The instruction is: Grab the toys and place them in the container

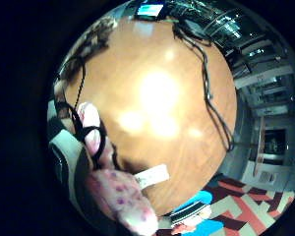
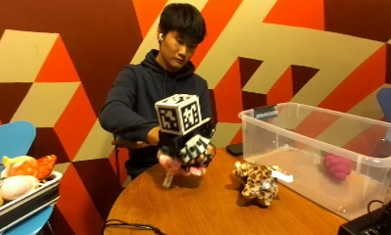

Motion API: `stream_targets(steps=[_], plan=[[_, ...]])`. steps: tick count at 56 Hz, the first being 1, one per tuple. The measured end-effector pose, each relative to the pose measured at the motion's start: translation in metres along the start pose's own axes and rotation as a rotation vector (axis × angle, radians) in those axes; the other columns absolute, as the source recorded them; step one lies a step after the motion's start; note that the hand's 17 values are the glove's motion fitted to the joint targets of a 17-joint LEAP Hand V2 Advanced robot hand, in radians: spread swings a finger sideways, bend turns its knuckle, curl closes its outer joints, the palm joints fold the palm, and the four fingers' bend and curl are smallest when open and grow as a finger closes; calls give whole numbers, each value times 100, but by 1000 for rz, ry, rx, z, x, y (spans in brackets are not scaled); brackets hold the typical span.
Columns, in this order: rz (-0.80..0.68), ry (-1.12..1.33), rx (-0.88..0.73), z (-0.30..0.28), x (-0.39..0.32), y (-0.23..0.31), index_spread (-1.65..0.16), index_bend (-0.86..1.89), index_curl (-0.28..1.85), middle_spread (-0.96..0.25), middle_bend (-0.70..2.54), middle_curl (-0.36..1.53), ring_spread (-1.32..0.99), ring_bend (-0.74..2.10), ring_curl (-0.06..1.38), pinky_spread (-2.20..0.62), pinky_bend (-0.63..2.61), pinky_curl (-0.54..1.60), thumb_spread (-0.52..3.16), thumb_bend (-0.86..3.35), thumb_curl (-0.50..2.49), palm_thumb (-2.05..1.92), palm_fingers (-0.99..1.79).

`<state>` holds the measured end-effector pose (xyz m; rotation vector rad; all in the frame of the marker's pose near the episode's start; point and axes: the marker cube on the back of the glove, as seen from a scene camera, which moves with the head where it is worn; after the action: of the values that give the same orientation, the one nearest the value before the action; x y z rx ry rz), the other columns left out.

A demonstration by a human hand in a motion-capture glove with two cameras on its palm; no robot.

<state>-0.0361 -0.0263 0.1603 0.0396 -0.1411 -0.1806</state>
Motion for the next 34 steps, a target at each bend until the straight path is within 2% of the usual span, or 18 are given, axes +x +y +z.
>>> stream_targets(steps=[6, 11, 18, 27, 34], plan=[[-59, -27, 63, -54, -41, -20, -30, 26, 23, -22, 86, 69, -28, 144, 52, -38, 117, 46, 101, 18, 64, 66, 116], [-133, -16, 207, -111, -79, -47, -31, 32, 26, -23, 88, 74, -28, 146, 52, -38, 117, 47, 93, 16, 68, 67, 114], [-276, -150, 297, -166, -149, -76, -32, 37, 30, -25, 91, 79, -28, 147, 53, -38, 118, 49, 84, 14, 74, 68, 112], [-315, -267, 273, -173, -224, -110, -33, 41, 36, -25, 92, 84, -28, 149, 54, -38, 119, 51, 77, 12, 81, 69, 110], [-324, -176, 255, -144, -272, -133, -34, 42, 40, -26, 92, 88, -28, 150, 54, -39, 120, 52, 73, 10, 85, 69, 108]])
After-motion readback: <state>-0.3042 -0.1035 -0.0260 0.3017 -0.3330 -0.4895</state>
